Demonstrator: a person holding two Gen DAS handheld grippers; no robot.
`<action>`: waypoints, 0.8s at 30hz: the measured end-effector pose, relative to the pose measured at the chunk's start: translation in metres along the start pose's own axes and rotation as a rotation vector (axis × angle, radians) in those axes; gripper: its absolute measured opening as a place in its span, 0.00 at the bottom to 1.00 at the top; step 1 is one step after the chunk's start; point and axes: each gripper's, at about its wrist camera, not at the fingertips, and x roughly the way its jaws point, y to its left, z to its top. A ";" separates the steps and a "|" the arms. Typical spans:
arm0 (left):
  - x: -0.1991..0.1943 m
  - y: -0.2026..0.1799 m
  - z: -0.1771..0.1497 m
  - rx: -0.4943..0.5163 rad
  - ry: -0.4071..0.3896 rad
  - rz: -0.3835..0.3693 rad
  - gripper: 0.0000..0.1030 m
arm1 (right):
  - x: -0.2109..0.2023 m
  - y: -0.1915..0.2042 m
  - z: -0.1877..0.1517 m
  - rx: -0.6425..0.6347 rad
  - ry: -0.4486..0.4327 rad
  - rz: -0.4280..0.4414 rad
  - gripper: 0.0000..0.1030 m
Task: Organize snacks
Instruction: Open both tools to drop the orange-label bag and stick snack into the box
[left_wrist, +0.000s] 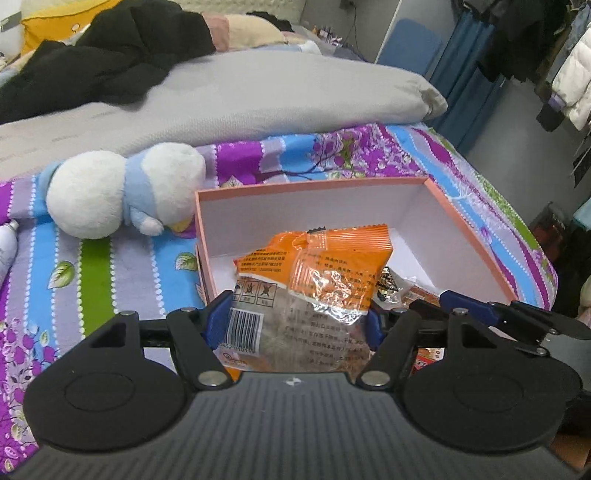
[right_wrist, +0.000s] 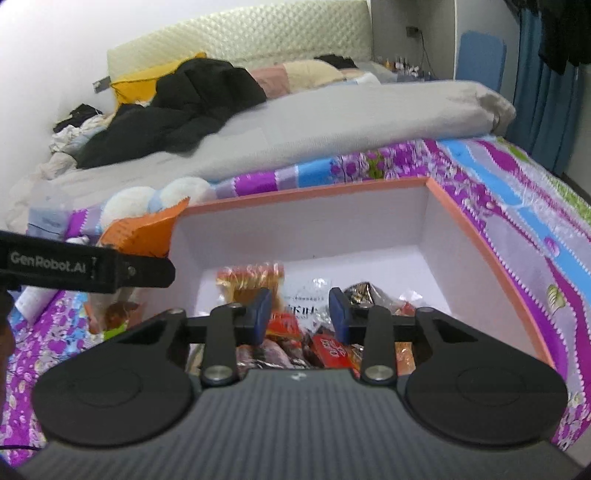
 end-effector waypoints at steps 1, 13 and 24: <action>0.004 0.001 0.000 -0.001 0.007 -0.002 0.72 | 0.004 -0.002 -0.001 0.006 0.009 0.001 0.36; -0.027 0.004 0.003 0.000 -0.037 0.006 0.90 | -0.008 0.001 0.006 0.014 -0.015 0.008 0.36; -0.152 -0.014 -0.013 0.048 -0.190 0.012 0.90 | -0.100 0.025 0.020 0.021 -0.149 0.023 0.36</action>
